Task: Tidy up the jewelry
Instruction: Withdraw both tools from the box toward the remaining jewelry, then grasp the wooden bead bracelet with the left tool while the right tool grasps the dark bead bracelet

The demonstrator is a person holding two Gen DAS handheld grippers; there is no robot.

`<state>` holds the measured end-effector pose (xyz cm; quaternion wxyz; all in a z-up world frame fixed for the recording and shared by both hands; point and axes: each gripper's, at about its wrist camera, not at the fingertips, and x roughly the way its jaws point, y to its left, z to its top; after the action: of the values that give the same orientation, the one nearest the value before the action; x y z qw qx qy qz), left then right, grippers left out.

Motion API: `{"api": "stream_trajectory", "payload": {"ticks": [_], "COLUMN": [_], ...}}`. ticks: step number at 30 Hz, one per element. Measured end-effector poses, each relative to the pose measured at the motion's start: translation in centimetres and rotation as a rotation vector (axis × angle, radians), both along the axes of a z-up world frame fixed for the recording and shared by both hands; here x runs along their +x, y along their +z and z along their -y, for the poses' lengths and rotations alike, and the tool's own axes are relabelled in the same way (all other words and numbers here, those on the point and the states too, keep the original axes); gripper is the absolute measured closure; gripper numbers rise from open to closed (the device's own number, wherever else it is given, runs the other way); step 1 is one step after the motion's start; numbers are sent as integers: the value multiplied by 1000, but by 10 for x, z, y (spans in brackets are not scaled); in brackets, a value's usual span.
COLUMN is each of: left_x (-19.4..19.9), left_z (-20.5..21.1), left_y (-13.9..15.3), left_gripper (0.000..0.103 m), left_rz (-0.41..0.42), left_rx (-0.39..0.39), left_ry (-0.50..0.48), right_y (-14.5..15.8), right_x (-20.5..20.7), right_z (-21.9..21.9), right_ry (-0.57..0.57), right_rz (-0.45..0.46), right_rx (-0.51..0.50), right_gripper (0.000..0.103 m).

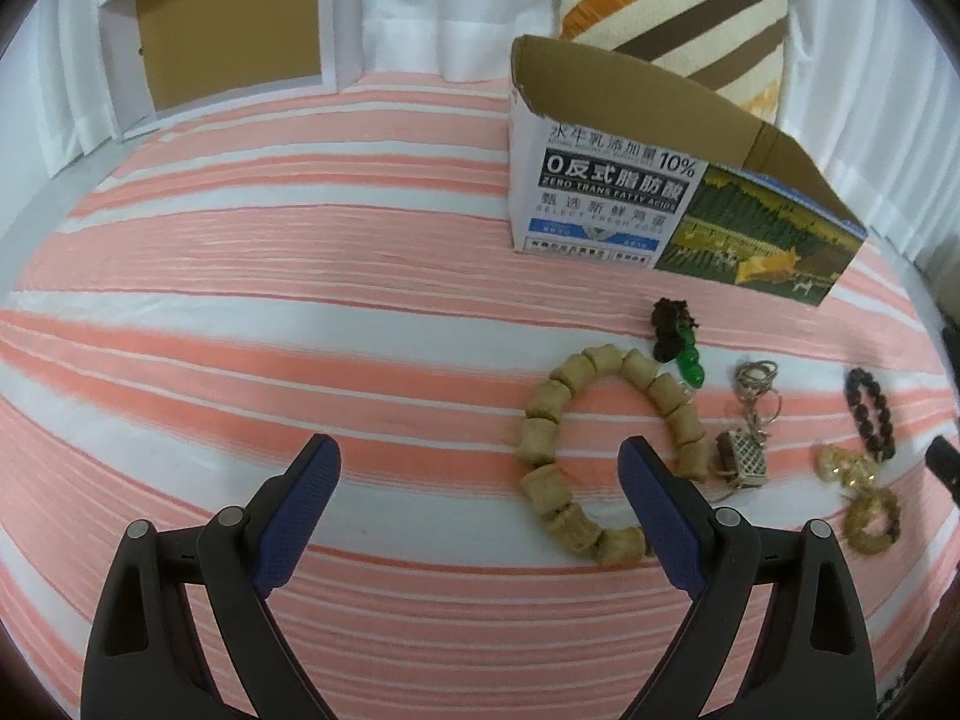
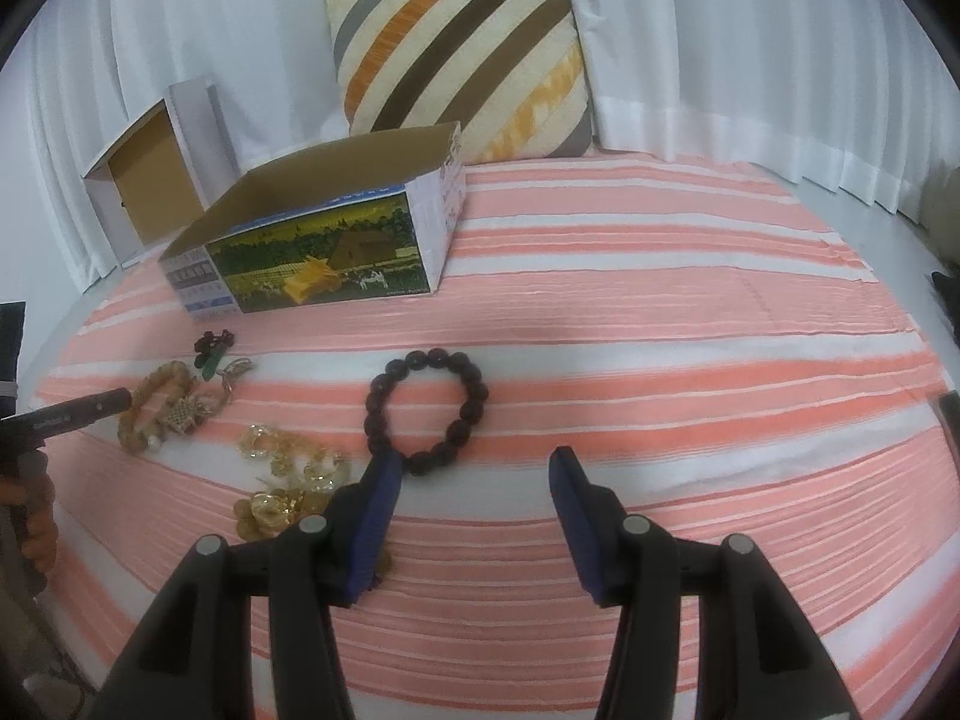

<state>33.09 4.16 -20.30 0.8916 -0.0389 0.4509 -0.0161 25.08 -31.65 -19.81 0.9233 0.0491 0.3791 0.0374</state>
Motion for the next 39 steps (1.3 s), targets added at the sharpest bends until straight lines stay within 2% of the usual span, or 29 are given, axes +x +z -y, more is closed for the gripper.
{"api": "stream_trajectory", "payload": {"ticks": [10,16,21,27,28,29,30,31,32,34,39], "left_x": [11,15,15,14,12,9,5,1,-4,-10,-21], "left_z": [1,5,10,12,13,14,18,22,28,34,28], "left_y": [-11,-13,-14,-14,-13,-11,-9,-8,-6,-5,9], "left_gripper": [9,9,8,9,18,34,47,75,91,91,91], "left_rz": [-21,-27,-30,-28,-21,-4,10,23,33,42,65], "left_rx": [21,57,78,84,84,86,87,87,88,100,23], "left_ry": [11,2,-7,-5,-8,-18,-34,-57,-88,-102,-103], "right_y": [-8,-25,-29,-30,-30,-29,-29,-28,-28,-26,-11], "right_x": [37,62,63,59,57,56,55,54,52,46,29], "right_z": [-6,-11,-22,-23,-23,-24,-24,-26,-26,-21,-12], "right_ry": [15,20,21,21,16,11,7,3,6,2,-15], "right_rz": [-39,-105,-97,-96,-95,-92,-89,-89,-88,-84,-42], "right_rx": [-11,-32,-122,-138,-142,-143,-146,-154,-150,-127,-65], "right_gripper": [51,51,51,52,54,63,84,92,92,92,92]}}
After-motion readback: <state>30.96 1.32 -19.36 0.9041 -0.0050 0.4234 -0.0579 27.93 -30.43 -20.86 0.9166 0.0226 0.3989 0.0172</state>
